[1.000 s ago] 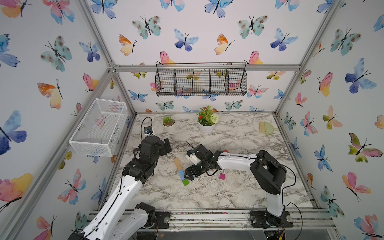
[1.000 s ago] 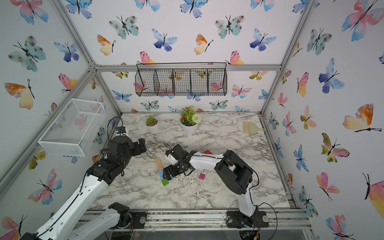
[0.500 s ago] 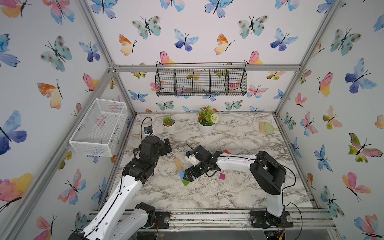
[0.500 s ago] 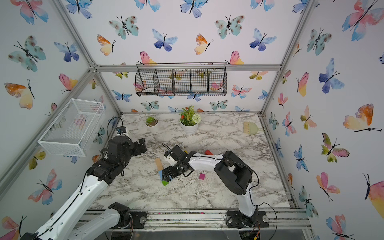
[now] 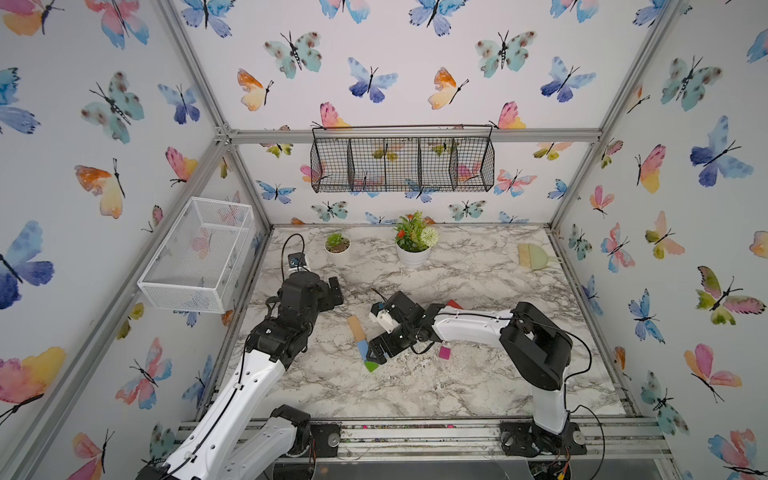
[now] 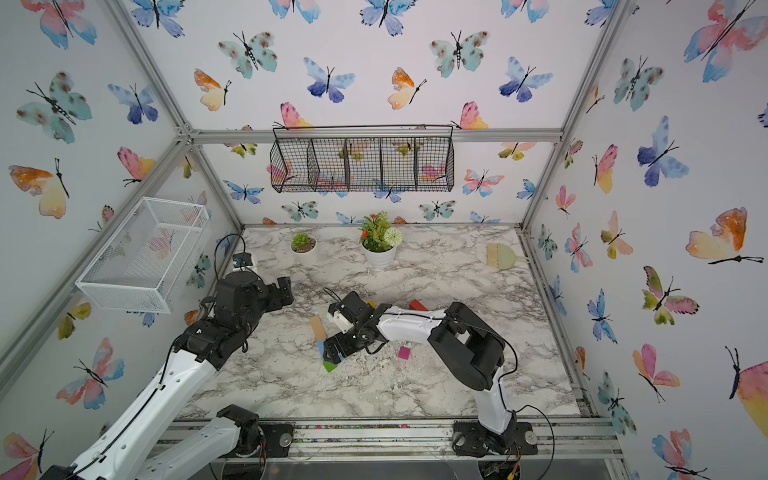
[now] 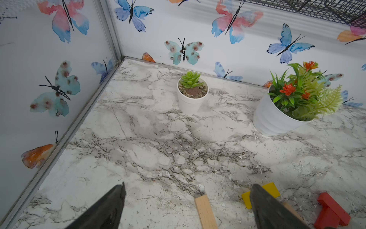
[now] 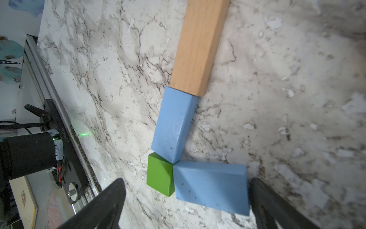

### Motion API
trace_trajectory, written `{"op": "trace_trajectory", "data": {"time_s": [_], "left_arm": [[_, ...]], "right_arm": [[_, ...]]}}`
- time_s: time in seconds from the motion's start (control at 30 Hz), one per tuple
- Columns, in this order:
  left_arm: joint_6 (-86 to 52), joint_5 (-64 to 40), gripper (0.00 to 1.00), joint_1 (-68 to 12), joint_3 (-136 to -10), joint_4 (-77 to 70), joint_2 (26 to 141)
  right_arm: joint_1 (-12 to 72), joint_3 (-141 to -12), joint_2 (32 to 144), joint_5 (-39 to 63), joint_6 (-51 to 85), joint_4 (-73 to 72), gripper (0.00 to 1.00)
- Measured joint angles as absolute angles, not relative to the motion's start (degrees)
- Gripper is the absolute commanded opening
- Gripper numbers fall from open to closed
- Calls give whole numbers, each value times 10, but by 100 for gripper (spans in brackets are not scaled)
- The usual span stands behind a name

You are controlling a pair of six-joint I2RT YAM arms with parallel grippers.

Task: Assemble the letter v with building blocks
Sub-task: Assemble the building block at the center of the board.

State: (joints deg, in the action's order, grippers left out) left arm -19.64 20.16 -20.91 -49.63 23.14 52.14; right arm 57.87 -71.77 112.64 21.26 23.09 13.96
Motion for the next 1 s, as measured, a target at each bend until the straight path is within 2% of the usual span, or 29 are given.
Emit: {"op": "trace_trajectory", "data": {"time_s": [0.63,1.0], "left_arm": [[-196,196,98,-207,-496,230,521],[-196,196,98,-207,-496,230,521]], "right_arm": [[584,-702,1118,201,245,118,100],[586,-742,1084,32,202,227,99]]}}
